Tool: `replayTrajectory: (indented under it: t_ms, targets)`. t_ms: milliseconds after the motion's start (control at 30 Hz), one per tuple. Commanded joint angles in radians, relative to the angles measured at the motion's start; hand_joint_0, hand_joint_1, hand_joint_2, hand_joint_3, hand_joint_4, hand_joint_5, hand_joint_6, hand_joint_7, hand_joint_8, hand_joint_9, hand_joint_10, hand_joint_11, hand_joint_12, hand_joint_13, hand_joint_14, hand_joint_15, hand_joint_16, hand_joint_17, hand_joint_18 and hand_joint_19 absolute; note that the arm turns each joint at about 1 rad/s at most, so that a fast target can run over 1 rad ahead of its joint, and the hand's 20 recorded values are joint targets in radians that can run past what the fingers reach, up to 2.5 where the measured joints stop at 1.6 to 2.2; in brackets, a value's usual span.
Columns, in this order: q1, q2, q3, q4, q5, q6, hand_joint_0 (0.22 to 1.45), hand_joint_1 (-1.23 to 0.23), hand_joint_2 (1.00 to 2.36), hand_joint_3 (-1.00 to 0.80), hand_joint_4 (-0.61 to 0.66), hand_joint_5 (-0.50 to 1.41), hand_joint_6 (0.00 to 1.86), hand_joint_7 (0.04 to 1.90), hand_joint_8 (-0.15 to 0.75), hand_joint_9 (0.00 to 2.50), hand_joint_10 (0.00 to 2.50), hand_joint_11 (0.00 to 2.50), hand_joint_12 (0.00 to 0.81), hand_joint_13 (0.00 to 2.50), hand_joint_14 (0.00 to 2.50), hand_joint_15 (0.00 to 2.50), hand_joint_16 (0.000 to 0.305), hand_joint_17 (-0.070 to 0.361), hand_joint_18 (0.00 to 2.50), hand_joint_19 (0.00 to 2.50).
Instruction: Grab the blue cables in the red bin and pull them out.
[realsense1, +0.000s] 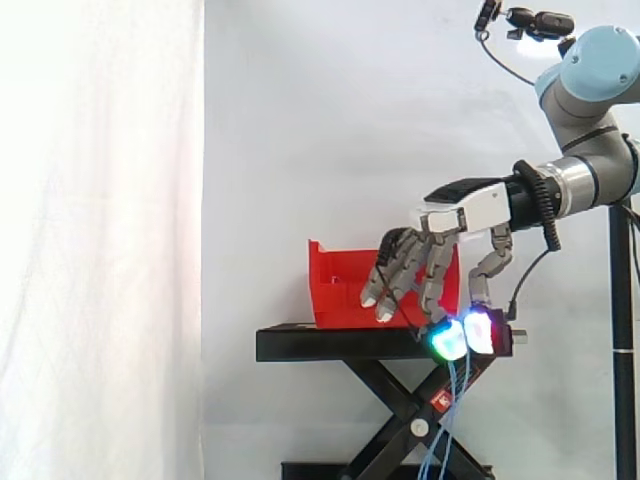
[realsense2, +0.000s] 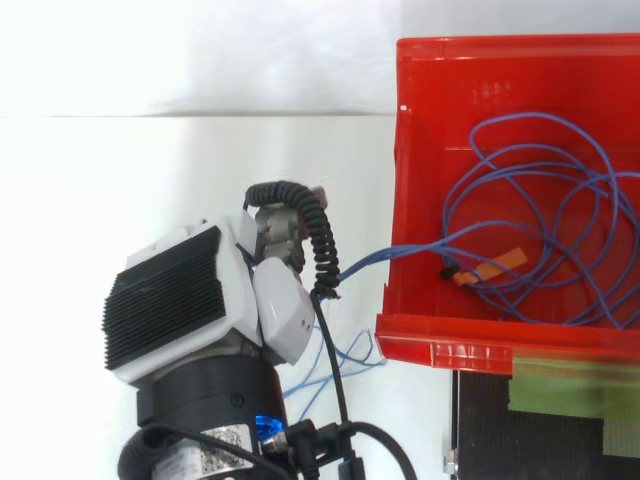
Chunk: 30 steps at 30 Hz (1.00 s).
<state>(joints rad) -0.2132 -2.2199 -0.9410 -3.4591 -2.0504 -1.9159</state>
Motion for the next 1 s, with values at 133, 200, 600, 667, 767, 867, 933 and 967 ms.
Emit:
replayTrajectory:
  t_ms: [133,200,600,667,767,867,933,967]
  targets:
    - [0.025,0.000,-0.001,0.003,0.022,0.894,0.84,-0.92,1.00,-1.00,-0.01,1.17,0.27,0.95,0.228,0.75,0.00,0.12,0.315,0.55,0.01,0.20,0.041,0.092,0.50,0.32]
    - [0.031,0.000,0.001,0.014,0.033,1.041,0.84,-0.92,1.00,-1.00,-0.01,1.17,0.27,0.95,0.229,0.75,0.00,0.11,0.315,0.55,0.01,0.20,0.041,0.092,0.50,0.32]
    - [0.063,0.000,0.001,0.020,0.114,1.708,0.84,-0.92,1.00,-1.00,-0.01,1.17,0.27,0.95,0.228,0.75,0.00,0.11,0.315,0.55,0.01,0.20,0.041,0.092,0.50,0.32]
    - [0.067,0.000,-0.001,0.018,0.130,1.774,0.84,-0.92,1.00,-1.00,-0.01,1.17,0.27,0.95,0.228,0.75,0.00,0.12,0.316,0.55,0.01,0.20,0.041,0.092,0.50,0.32]
    - [0.081,0.000,-0.001,0.018,0.171,1.940,0.84,-0.92,1.00,-1.00,-0.01,1.17,0.27,0.95,0.230,0.75,0.01,0.12,0.315,0.55,0.01,0.21,0.041,0.092,0.50,0.32]
    - [0.087,0.000,-0.001,0.017,0.194,2.032,0.84,-0.92,1.00,-1.00,-0.02,1.17,0.27,0.94,0.229,0.76,0.00,0.12,0.315,0.55,0.01,0.21,0.041,0.092,0.50,0.32]
    - [0.092,0.000,-0.001,0.014,0.214,2.107,0.84,-0.92,1.00,-1.00,-0.02,1.17,0.27,0.96,0.228,0.76,0.01,0.11,0.315,0.55,0.01,0.20,0.041,0.092,0.50,0.32]
    - [0.094,0.000,-0.001,0.011,0.217,2.128,0.84,-0.92,1.00,-1.00,-0.01,1.17,0.27,0.95,0.228,0.76,0.00,0.12,0.314,0.55,0.01,0.20,0.041,0.092,0.50,0.32]
